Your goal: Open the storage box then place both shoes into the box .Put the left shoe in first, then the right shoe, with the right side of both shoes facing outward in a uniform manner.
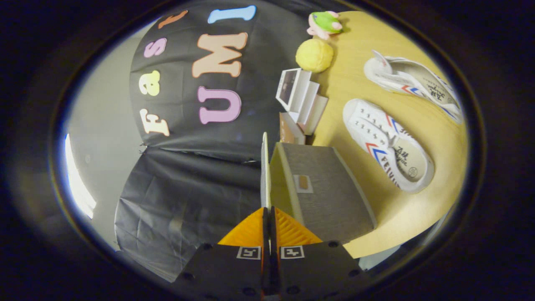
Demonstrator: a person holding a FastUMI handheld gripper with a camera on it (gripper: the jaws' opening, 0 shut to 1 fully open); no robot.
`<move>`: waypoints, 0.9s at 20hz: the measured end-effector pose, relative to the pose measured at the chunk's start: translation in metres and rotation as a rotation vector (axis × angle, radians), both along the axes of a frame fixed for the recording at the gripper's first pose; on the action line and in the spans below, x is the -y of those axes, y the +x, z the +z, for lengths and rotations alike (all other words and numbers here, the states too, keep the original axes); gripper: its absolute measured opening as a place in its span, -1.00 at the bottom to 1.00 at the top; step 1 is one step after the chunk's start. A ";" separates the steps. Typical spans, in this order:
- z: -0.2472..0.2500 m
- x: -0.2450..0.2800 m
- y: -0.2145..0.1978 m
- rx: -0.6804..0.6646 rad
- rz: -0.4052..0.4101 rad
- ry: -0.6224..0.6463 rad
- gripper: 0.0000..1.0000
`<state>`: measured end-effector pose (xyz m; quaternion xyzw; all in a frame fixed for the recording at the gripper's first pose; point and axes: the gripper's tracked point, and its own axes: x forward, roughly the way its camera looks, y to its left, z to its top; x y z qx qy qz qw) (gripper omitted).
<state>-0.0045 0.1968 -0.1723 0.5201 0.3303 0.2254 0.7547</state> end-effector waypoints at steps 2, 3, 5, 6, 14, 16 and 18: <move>0.026 -0.013 -0.002 0.044 0.022 0.002 -0.93; 0.037 -0.020 -0.003 0.069 0.039 -0.017 -0.93; 0.061 -0.040 -0.007 0.133 0.092 -0.062 -0.93; 0.074 -0.054 -0.011 0.172 0.125 -0.075 -0.92; 0.098 -0.168 -0.029 0.299 0.347 -0.155 -0.88; 0.091 -0.191 -0.035 0.282 0.383 -0.145 -0.88; 0.082 -0.211 -0.041 0.277 0.417 -0.157 -0.88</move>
